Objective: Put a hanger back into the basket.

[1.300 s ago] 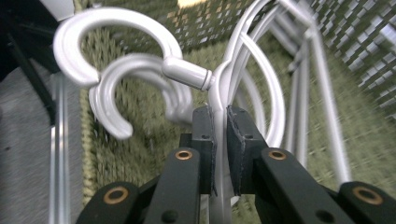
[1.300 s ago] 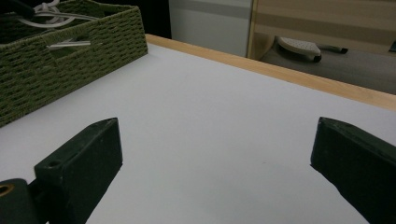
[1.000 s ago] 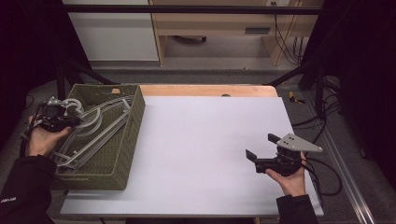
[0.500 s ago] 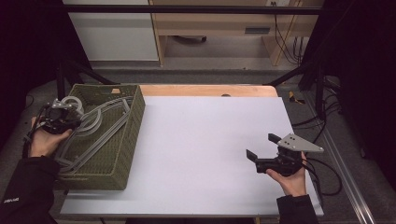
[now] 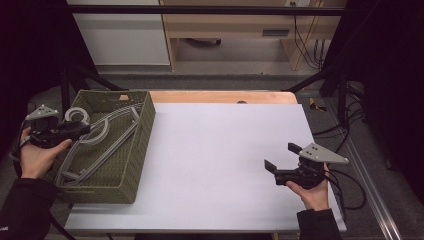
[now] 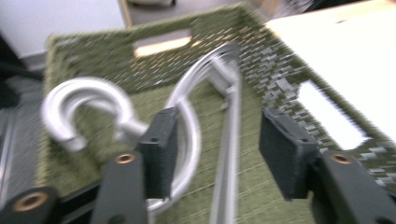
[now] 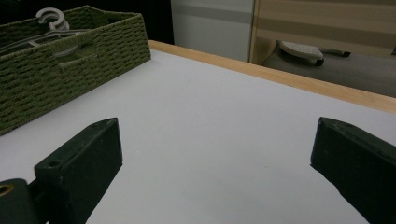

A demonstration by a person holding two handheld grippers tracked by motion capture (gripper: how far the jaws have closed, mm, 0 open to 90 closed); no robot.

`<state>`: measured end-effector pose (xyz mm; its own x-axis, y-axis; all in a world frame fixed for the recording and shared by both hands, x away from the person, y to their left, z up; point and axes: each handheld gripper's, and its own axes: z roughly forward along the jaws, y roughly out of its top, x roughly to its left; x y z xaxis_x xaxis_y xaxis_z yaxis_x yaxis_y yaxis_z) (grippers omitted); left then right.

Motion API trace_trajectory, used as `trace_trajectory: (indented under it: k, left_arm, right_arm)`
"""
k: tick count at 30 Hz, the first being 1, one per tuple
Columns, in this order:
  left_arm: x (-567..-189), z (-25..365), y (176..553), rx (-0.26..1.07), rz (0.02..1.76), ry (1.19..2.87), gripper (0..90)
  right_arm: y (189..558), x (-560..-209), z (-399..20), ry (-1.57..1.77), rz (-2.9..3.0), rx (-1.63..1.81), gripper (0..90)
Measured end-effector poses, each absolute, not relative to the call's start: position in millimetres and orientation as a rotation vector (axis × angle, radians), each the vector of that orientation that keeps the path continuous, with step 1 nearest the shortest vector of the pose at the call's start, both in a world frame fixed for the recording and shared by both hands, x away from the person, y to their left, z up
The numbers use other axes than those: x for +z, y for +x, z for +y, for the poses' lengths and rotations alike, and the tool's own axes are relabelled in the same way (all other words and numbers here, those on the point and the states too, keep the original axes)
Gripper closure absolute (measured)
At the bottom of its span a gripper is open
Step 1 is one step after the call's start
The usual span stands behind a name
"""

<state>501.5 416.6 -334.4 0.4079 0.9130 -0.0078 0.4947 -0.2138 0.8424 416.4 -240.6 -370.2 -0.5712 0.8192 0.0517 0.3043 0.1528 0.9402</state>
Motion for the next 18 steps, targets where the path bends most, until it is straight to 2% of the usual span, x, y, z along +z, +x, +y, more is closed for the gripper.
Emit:
trace_trajectory:
  k: [6,9,11,18]
  left_arm:
    - [-327,387,481,0.613,1.068,1.791,33.2]
    - [-326,371,470,0.574,1.007,1.711,30.4]
    - [-328,359,466,0.553,0.981,1.702,26.6]
    - [-341,318,447,0.534,0.887,1.752,21.4]
  right_arm:
    - [415,-369,-243,1.064,1.950,1.427,2.4]
    - [415,-369,-243,1.065,1.947,1.430,2.4]
    - [415,-369,-243,1.064,1.950,1.429,2.1]
    - [414,-368,-244,1.077,1.935,1.443,2.0]
